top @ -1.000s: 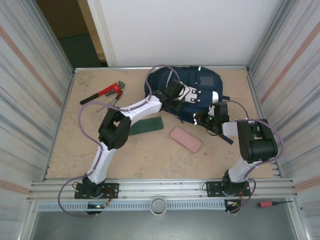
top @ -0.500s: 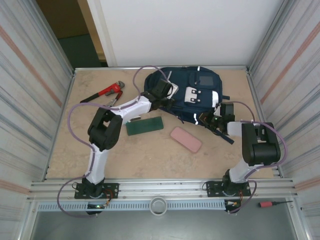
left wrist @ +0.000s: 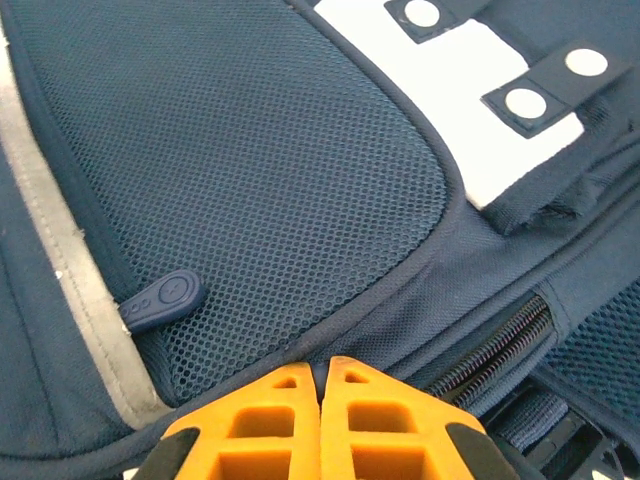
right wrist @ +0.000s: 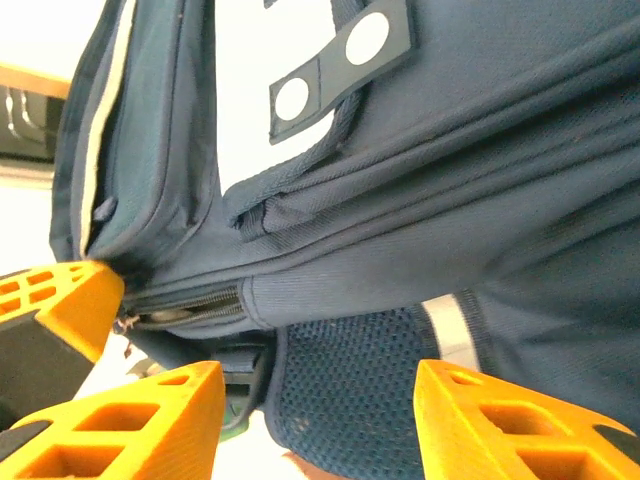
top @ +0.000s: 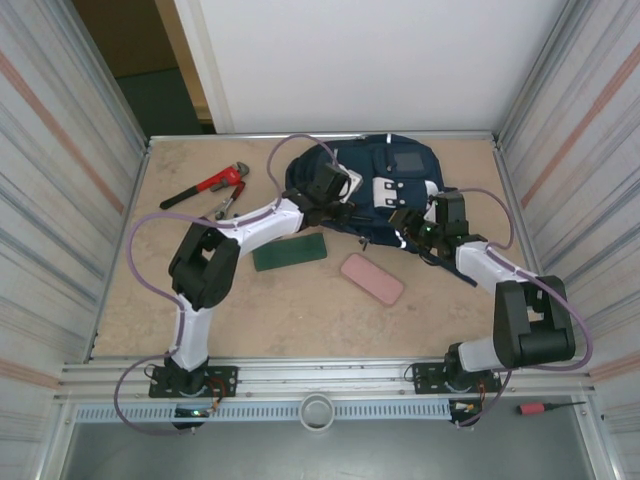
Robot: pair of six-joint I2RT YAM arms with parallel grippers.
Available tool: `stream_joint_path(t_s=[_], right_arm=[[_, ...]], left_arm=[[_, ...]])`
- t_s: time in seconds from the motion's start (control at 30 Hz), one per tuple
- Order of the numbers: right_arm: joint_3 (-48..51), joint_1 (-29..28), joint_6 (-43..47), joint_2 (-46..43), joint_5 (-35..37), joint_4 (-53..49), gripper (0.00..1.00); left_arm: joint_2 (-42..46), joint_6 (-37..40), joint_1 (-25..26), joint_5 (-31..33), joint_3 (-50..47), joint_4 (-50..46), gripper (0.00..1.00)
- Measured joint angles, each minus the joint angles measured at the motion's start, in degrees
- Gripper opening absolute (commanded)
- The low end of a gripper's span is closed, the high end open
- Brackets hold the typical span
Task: Pack the student bag
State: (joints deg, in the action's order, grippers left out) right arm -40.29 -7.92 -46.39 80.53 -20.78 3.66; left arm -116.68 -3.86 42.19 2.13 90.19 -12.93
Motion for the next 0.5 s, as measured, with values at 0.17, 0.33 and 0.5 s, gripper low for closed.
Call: stream_joint_path(t_s=[0.17, 0.33, 0.5], right_arm=[[0.9, -2.6, -4.2, 0.0, 6.8, -0.2, 0.61], [1.2, -3.5, -7.1, 1.9, 11.2, 1.9, 0.61], [0.0, -3.9, -8.7, 7.5, 12.8, 4.8, 0.40]], left_arm=[[0.0, -0.1, 2.0, -0.7, 0.3, 0.0, 0.00], [0.0, 0.0, 3.2, -1.2, 1.5, -0.1, 0.00], [-0.1, 0.2, 3.8, -1.7, 2.2, -0.1, 0.00]])
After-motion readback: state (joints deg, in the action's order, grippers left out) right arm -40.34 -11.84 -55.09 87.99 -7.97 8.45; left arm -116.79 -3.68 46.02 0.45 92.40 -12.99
